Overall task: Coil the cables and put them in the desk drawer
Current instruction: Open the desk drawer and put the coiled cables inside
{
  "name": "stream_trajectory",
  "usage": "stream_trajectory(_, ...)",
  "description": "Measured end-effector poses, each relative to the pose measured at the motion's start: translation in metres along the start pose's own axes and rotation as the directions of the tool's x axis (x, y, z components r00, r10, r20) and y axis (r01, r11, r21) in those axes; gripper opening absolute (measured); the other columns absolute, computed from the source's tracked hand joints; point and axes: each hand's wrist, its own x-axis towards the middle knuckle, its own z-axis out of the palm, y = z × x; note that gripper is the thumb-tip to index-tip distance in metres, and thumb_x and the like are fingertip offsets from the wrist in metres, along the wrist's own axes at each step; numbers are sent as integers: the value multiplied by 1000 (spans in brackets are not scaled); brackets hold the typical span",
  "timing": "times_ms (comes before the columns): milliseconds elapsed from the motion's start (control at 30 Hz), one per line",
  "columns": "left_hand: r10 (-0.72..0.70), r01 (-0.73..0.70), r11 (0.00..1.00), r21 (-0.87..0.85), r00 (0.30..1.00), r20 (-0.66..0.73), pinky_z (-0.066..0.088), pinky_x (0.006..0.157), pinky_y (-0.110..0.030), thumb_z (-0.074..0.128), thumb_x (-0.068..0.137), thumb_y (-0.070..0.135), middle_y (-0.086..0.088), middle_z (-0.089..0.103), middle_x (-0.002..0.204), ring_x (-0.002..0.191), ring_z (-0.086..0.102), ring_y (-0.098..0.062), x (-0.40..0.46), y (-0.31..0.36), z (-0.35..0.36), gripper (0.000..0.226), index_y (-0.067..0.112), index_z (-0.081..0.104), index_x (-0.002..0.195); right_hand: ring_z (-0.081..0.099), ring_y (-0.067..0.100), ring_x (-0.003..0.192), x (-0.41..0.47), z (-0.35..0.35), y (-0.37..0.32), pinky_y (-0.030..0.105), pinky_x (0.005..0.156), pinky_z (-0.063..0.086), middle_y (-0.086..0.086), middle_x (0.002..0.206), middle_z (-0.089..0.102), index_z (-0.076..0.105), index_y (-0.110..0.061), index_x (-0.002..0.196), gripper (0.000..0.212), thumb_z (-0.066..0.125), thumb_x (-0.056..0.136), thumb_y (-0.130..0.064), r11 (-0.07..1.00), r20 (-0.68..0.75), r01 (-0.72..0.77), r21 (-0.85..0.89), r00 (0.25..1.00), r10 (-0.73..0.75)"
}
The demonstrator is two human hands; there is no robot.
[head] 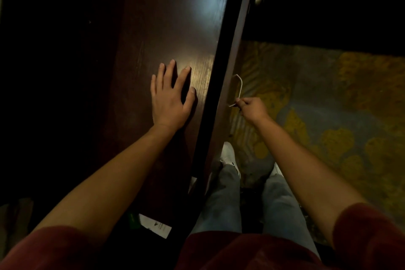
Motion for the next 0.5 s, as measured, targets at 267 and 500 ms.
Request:
stream_trajectory(267, -5, 5, 1000, 7, 1000, 18, 14, 124, -54, 42, 100, 48, -8, 25, 166, 155, 14, -32, 2, -2, 0, 54, 32, 38, 152, 43, 16, 51, 14, 38, -18, 23, 44, 31, 8, 66, 54, 75, -1, 96, 35, 57, 103, -30, 1000, -19, -11, -1, 1000, 11)
stream_trajectory(500, 1, -1, 1000, 13, 1000, 12, 14, 124, -54, 43, 100, 48, -8, 26, 166, 155, 15, -33, 2, -4, 2, 55, 32, 38, 152, 54, 23, 68, 20, 46, -23, 29, 54, 34, 12, 76, 62, 76, -7, 104, 32, 57, 103, -33, 999, -20, -12, -53, 1000, 11)
